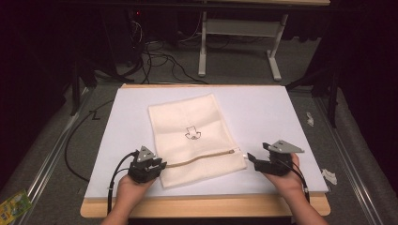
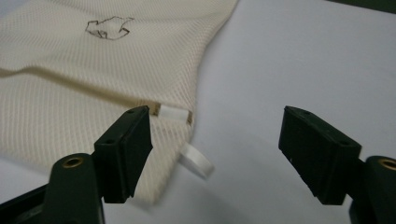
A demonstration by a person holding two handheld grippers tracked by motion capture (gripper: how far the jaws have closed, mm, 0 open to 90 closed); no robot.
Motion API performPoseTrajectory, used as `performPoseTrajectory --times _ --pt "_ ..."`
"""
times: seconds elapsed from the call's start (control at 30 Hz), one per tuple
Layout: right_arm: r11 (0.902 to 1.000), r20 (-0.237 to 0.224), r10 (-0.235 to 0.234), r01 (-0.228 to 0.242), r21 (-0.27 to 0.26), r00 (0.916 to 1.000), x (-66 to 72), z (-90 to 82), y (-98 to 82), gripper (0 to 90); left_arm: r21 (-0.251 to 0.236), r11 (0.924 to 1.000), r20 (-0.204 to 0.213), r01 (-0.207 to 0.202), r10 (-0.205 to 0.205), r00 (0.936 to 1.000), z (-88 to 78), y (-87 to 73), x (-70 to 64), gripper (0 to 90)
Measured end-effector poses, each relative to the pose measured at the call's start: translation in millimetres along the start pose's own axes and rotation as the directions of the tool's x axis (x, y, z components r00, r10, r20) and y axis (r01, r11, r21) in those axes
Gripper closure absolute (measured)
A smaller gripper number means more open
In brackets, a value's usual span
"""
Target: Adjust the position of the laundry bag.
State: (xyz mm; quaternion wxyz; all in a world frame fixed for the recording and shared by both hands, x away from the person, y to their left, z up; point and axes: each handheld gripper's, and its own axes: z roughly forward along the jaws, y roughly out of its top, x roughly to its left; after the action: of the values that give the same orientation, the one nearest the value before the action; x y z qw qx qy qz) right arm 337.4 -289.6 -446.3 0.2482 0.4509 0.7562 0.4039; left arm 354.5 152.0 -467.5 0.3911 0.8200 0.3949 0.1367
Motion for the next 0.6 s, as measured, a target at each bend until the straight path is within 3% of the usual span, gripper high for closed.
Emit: performPoseTrajectory --times 0.1,0.23,0.3,0.37,0.43,0.53,0.6 --pt "0.9986 -0.033 0.049 -0.048 0.023 0.9982 3.5 30.6 13.3 34.7 -0.027 0.9990 0.008 0.035 -0.035 0.9994 -2.0 0.0 3.5 65.3" --pt "0.9929 -0.057 0.104 -0.100 0.064 0.9930 8.5 73.3 23.3 36.5 -0.020 0.9977 0.022 0.064 -0.064 0.9977 3.2 -0.2 3.5 61.9" --pt "0.9917 -0.039 0.101 -0.098 0.084 0.9941 12.9 90.9 27.1 37.3 -0.008 0.9982 0.008 0.059 -0.059 0.9982 6.9 -0.4 2.3 62.2" --pt "0.9919 -0.007 0.067 -0.066 0.109 0.9977 16.9 103.8 30.9 38.7 -0.001 0.9978 0.000 0.066 -0.066 0.9978 9.9 -0.8 2.3 64.1" --pt "0.9904 -0.006 0.050 -0.048 0.130 0.9988 18.2 112.3 33.6 46.9 0.001 0.9976 -0.002 0.069 -0.069 0.9976 11.9 -1.4 2.1 67.9" --pt "0.9861 -0.006 0.022 -0.021 0.165 0.9997 19.4 115.6 35.9 75.5 0.002 0.9984 -0.013 0.056 -0.056 0.9983 14.3 -2.2 0.2 76.9" --pt "0.9829 -0.025 -0.001 0.006 0.184 0.9997 19.3 111.0 37.0 85.0 0.006 0.9992 -0.017 0.038 -0.038 0.9991 15.8 -1.8 -1.0 82.4"
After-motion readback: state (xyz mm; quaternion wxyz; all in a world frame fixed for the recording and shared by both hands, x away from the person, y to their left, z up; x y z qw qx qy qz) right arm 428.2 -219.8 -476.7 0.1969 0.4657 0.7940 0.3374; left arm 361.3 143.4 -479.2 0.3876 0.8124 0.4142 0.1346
